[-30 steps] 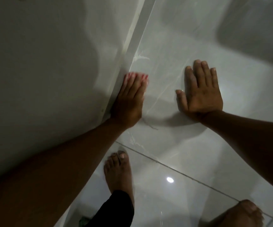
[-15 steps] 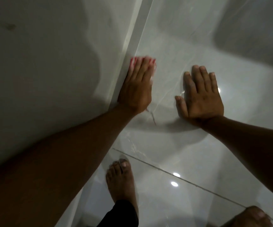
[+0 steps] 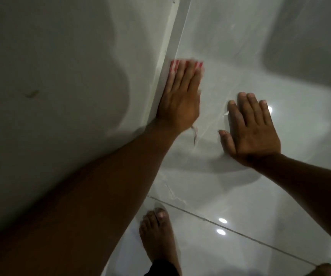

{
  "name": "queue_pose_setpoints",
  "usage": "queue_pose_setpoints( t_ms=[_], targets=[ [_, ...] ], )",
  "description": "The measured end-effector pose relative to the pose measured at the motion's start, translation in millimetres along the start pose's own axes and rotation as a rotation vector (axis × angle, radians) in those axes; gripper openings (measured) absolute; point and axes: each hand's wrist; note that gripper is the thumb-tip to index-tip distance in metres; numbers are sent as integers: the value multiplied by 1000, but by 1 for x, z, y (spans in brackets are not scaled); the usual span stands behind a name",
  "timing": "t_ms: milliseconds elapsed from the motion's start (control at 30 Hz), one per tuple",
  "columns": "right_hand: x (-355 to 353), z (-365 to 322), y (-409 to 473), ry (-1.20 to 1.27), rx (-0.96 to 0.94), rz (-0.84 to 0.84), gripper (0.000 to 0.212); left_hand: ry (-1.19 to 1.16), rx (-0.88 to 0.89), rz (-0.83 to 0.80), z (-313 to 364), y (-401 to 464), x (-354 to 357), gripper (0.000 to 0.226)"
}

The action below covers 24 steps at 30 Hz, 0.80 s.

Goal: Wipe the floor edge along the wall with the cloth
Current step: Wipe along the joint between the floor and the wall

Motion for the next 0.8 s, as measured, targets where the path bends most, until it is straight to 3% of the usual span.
queue_pose_setpoints(
  t_ms=[167,500,667,800],
  targets=[
    [0,-1,1,-6,6,3,76,15,29,4,-8,77,7,69],
    [2,0,-1,-37,7,-47,78,-10,-26,-112,0,-27,2,80],
    [3,0,-2,-15,9,-38,78,59,289,-92,-7,60,0,68],
    [3,1,-2,12,-8,19,77,54,247,-89,-10,127,-7,70]
  ],
)
Point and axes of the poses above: each hand's wrist, its own y-axis towards the middle knuckle, its own x-axis out of the palm, z = x × y, and after that the axes turned 3 degrees about z, right-handed
